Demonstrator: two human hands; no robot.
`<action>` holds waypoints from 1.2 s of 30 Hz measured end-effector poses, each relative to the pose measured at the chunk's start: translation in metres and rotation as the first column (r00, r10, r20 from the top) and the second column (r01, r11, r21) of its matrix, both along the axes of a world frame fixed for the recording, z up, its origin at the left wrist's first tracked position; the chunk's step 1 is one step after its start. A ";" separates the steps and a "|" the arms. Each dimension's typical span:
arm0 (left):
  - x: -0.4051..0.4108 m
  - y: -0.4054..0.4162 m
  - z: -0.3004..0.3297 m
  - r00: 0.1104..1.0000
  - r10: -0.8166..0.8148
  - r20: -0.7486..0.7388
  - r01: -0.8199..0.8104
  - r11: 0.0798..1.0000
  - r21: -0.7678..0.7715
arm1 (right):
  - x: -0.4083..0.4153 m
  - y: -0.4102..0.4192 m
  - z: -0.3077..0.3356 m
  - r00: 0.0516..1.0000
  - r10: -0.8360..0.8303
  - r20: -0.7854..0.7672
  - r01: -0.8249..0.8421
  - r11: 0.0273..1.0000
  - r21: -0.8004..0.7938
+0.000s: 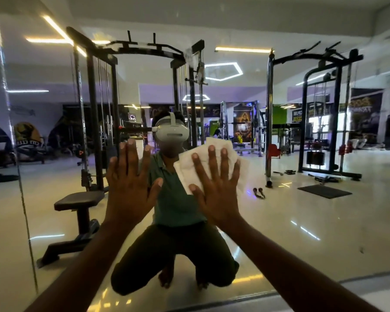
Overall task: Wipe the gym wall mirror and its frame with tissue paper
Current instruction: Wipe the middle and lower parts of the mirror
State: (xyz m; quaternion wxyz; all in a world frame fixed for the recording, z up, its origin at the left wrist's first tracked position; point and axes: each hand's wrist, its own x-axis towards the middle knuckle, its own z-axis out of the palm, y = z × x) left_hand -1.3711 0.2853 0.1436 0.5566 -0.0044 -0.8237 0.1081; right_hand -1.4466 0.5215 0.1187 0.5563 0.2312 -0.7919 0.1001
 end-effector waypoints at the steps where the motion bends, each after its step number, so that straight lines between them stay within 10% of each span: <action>1: 0.002 0.004 -0.001 1.000 0.009 -0.001 -0.009 1.000 0.021 | -0.005 0.015 0.000 1.000 -0.001 -0.011 0.001 1.000 0.011; 10: -0.030 0.096 0.025 0.997 -0.066 0.045 0.069 0.996 -0.053 | -0.042 0.146 -0.016 0.991 -0.111 0.074 0.127 0.949 -0.288; 15: -0.042 0.104 0.019 0.997 -0.033 0.068 0.035 0.999 -0.031 | -0.042 0.118 0.017 0.971 -0.123 0.206 0.230 0.722 -0.653; 20: -0.041 0.103 0.022 0.997 -0.017 0.071 0.021 0.998 -0.058 | -0.029 0.071 0.008 0.999 -0.045 0.018 0.047 0.985 -0.167; 24: -0.040 0.104 0.021 0.998 -0.011 0.063 0.015 0.998 -0.062 | -0.057 0.158 0.023 0.985 0.040 -0.166 0.008 0.961 0.277; 28: -0.040 0.104 0.021 0.999 -0.018 0.046 0.021 0.997 -0.070 | -0.066 0.196 0.009 0.994 -0.094 -0.063 0.081 0.980 -0.180; 31: -0.041 0.104 0.021 0.999 -0.017 0.042 0.019 0.998 -0.065 | -0.049 0.131 0.007 0.983 -0.132 0.127 0.183 0.747 -0.640; 36: -0.043 0.099 0.020 0.999 -0.018 0.043 0.022 0.995 -0.101 | -0.031 0.081 -0.029 0.997 -0.073 0.039 0.080 0.974 -0.211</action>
